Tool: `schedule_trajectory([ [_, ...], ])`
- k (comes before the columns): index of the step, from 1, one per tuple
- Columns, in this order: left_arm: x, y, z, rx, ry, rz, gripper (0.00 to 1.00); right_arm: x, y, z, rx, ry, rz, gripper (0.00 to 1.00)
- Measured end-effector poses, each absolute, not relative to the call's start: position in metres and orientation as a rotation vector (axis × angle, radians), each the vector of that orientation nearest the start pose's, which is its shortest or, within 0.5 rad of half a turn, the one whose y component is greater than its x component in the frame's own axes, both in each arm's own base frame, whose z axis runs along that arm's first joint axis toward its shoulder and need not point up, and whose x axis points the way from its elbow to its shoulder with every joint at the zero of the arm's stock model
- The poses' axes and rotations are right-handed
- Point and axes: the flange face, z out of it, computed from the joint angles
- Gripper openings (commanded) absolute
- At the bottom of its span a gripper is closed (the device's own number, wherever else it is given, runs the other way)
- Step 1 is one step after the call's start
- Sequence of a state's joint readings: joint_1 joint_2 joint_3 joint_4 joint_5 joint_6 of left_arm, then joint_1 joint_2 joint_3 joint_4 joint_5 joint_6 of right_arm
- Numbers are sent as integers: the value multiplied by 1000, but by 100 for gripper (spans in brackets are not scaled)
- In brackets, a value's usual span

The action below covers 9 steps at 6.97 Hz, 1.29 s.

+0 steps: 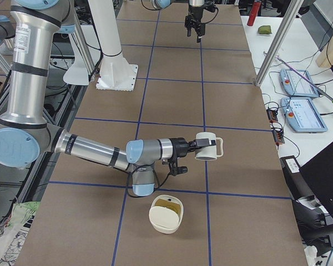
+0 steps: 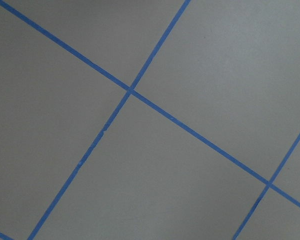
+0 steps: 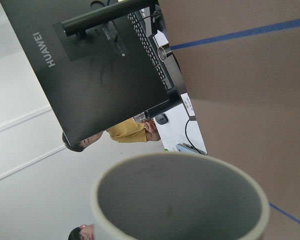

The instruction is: Left arm hands cup to right arm to dump lemon

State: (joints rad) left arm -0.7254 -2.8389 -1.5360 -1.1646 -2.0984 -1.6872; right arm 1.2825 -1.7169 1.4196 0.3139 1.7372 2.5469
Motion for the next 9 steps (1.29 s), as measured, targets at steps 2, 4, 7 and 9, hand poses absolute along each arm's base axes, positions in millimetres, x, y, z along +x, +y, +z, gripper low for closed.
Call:
schedule_trajectory([
  [2, 442, -506, -98, -221, 933, -566, 100, -48, -463, 565, 339, -1756, 1322, 26],
  [4, 441, -508, -98, -204, 934, -569, 100, -116, -504, 525, 564, -1618, 1047, 26],
  [7, 444, -516, -95, -191, 925, -563, 100, -244, -534, 455, 851, -1416, 733, 26],
  [9, 455, -527, -86, -187, 894, -543, 100, -362, -507, 400, 1028, -1242, 604, 26],
])
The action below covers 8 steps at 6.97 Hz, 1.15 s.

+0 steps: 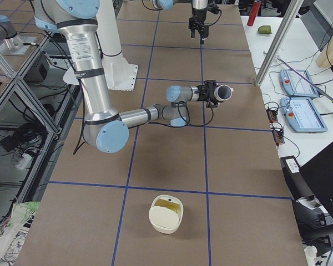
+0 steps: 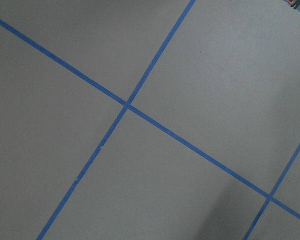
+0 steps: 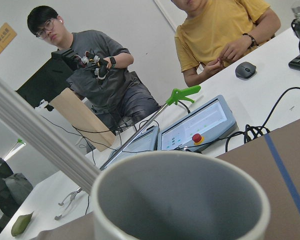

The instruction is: Left arm hands cup to right arm to dump lemon

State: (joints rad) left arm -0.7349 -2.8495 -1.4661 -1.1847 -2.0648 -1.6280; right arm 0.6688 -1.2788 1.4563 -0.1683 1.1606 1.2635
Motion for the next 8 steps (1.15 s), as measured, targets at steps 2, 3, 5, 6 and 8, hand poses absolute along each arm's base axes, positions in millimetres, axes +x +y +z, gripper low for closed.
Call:
schedule_trajectory([
  [2, 472, -544, -71, -176, 843, -490, 100, -447, -466, 347, 1147, -1092, 469, 26],
  [3, 479, -551, -63, -168, 819, -463, 98, -471, -453, 326, 1185, -1044, 409, 26],
  [5, 491, -561, -50, -165, 780, -437, 93, -503, -424, 297, 1258, -951, 305, 26],
  [6, 495, -562, -47, -169, 773, -429, 90, -514, -411, 286, 1280, -935, 284, 28],
  [8, 503, -556, -44, -182, 766, -415, 77, -524, -397, 271, 1298, -936, 281, 29],
])
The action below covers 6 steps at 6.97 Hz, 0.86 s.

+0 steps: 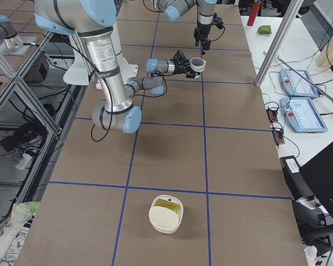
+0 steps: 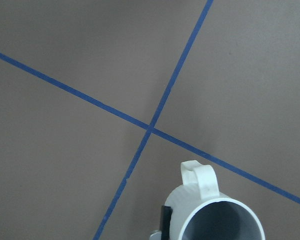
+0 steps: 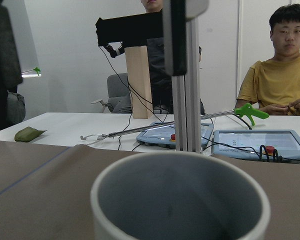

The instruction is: Left arm hands cup to right arm to dump lemon

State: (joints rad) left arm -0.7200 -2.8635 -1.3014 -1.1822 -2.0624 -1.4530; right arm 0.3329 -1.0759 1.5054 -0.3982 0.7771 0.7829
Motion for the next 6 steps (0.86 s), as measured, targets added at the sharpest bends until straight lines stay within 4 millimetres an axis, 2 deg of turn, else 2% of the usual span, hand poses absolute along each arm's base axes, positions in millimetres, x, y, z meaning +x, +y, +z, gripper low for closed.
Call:
schedule_trajectory([
  [1, 508, -551, -44, -191, 763, -411, 69, -525, -396, 269, 1301, -936, 284, 29],
  [2, 513, -545, -43, -210, 764, -403, 66, -525, -396, 269, 1302, -935, 286, 30],
  [6, 518, -540, -40, -249, 768, -391, 64, -518, -395, 262, 1320, -943, 323, 33],
])
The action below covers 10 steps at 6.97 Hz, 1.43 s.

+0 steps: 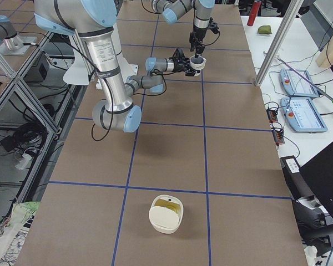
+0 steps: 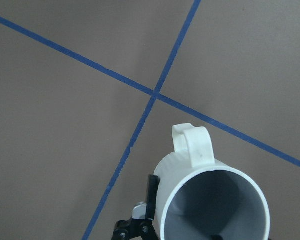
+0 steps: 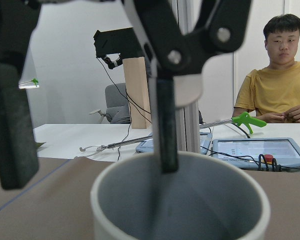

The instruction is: Left arm hands cup to right arm to dump lemon

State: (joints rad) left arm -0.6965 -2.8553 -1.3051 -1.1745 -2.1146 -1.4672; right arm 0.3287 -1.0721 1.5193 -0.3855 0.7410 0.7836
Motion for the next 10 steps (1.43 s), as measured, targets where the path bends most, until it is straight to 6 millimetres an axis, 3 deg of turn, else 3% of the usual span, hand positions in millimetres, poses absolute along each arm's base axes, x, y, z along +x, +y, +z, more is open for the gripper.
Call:
schedule_trajectory([
  [2, 520, -540, -39, -252, 766, -391, 58, -514, -394, 258, 1324, -952, 331, 33],
  [3, 520, -540, -39, -252, 766, -391, 50, -513, -394, 258, 1324, -953, 332, 33],
  [10, 525, -536, -37, -255, 761, -385, 39, -511, -394, 258, 1326, -954, 334, 34],
])
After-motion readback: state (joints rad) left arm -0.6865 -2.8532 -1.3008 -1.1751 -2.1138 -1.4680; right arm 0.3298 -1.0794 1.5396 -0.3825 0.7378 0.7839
